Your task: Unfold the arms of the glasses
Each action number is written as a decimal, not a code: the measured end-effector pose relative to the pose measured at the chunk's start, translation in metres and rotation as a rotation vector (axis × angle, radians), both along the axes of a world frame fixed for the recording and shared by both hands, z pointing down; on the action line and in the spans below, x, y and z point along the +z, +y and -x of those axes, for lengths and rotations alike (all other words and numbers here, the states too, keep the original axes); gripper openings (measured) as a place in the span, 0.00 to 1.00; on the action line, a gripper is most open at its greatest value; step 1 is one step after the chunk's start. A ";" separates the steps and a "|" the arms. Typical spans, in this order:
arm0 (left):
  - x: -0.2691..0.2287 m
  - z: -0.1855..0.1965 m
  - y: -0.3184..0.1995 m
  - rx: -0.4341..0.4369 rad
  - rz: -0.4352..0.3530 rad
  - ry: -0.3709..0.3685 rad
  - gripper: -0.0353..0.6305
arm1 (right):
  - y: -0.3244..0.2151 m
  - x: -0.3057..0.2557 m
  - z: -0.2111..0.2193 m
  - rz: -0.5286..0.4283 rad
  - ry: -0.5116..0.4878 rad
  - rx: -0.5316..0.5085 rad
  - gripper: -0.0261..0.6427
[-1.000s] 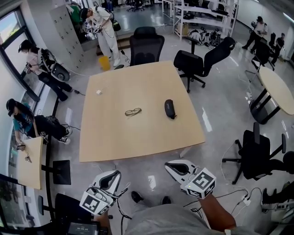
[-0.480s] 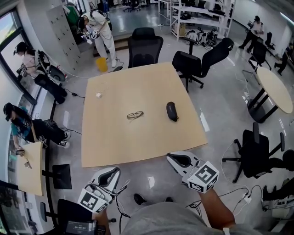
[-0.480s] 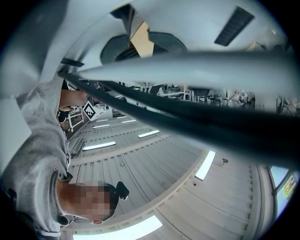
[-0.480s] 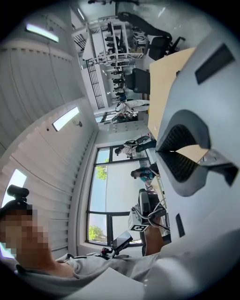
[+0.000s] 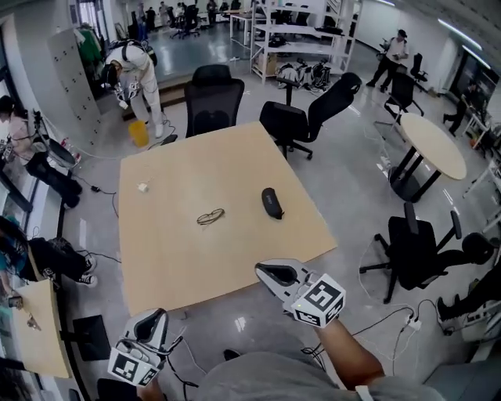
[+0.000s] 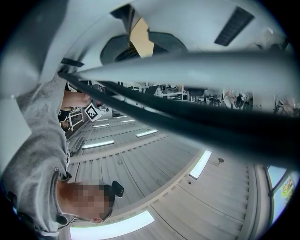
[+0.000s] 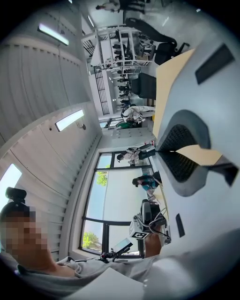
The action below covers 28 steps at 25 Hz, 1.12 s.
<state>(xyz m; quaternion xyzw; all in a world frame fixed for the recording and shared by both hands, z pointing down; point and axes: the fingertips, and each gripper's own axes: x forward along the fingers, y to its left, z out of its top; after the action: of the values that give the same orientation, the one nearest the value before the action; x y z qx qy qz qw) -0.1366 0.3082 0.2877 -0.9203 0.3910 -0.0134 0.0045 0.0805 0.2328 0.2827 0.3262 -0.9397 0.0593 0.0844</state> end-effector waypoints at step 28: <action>0.053 -0.036 -0.140 0.003 0.051 0.029 0.08 | -0.148 0.013 0.057 -0.024 0.047 -0.144 0.05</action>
<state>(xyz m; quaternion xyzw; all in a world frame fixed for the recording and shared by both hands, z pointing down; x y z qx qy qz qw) -0.1002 0.1680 0.3404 -0.9208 0.3891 -0.0102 -0.0248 0.0236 0.0847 0.2955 0.2601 -0.9591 0.0340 0.1064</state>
